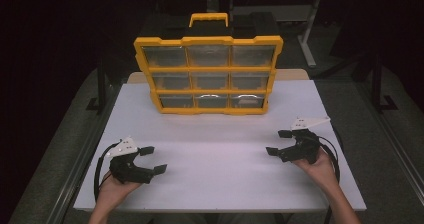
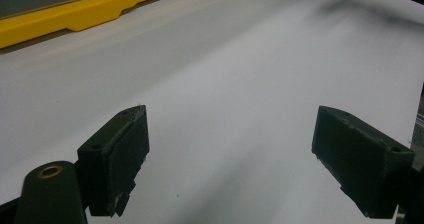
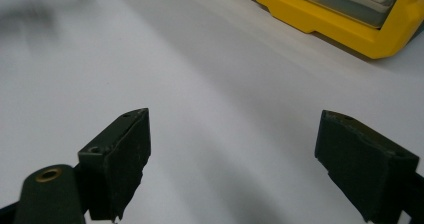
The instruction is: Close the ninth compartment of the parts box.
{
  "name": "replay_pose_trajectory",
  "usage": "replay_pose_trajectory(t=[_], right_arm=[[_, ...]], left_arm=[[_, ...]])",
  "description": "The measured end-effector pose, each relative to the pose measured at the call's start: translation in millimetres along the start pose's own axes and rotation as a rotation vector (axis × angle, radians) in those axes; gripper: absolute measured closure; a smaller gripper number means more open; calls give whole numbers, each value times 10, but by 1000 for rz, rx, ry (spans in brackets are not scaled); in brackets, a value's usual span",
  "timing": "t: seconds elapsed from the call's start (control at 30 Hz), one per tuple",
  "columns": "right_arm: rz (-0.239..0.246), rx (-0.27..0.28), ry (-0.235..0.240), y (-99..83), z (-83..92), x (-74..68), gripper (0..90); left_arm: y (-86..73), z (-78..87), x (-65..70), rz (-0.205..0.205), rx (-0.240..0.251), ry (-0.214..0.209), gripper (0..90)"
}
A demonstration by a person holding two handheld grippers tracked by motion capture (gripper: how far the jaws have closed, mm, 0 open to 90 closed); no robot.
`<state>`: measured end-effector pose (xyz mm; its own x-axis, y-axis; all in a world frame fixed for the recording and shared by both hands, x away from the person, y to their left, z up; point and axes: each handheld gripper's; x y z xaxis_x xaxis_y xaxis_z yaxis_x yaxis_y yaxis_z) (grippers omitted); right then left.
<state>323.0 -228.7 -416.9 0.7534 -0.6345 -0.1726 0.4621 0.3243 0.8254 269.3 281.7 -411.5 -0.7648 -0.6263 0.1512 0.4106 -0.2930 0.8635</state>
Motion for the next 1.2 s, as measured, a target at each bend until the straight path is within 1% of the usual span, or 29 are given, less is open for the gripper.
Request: replay_pose_trajectory(t=[0.27, 0.43, 0.47, 0.57, 0.63, 0.7, 0.83, 0.93, 1.0, 1.2], right_arm=[[-9, 0, -6, -74, 84, -24, 138], [-3, 7, -6, -113, 121, -34, 138], [-11, 6, -7, -120, 129, -41, 138], [-9, 5, -11, -148, 152, -44, 138], [-11, 8, -15, -171, 171, -43, 138], [-6, 8, -18, -195, 189, -39, 138], [-12, 3, -27, -233, 229, -33, 138], [-12, 11, -29, -255, 265, -24, 138], [-12, 12, -30, -268, 283, -22, 138], [-19, 18, -36, -317, 329, -14, 139]], left_arm=[[-7, -9, -9, -1, -1, -1, 151], [-17, -13, -19, -6, -11, -1, 152], [-21, -16, -19, -4, -12, -1, 152], [-34, -30, -15, 4, -11, -3, 152], [-42, -34, -21, -2, -17, -5, 152], [-50, -40, -24, 1, -22, -5, 153], [-64, -53, -24, 4, -27, -7, 153], [-76, -64, -31, 5, -22, -7, 153], [-82, -69, -37, 0, -25, -10, 153], [-95, -95, -33, 7, -39, -15, 154]])
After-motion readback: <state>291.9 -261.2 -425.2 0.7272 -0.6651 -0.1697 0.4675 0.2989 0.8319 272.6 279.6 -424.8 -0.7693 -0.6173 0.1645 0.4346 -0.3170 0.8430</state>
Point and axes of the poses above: each handheld gripper's, and its own axes: z roughly backward along the jaws, y roughly out of its top, x roughly to its right, and after that the axes turned 4 degrees about x, right-handed
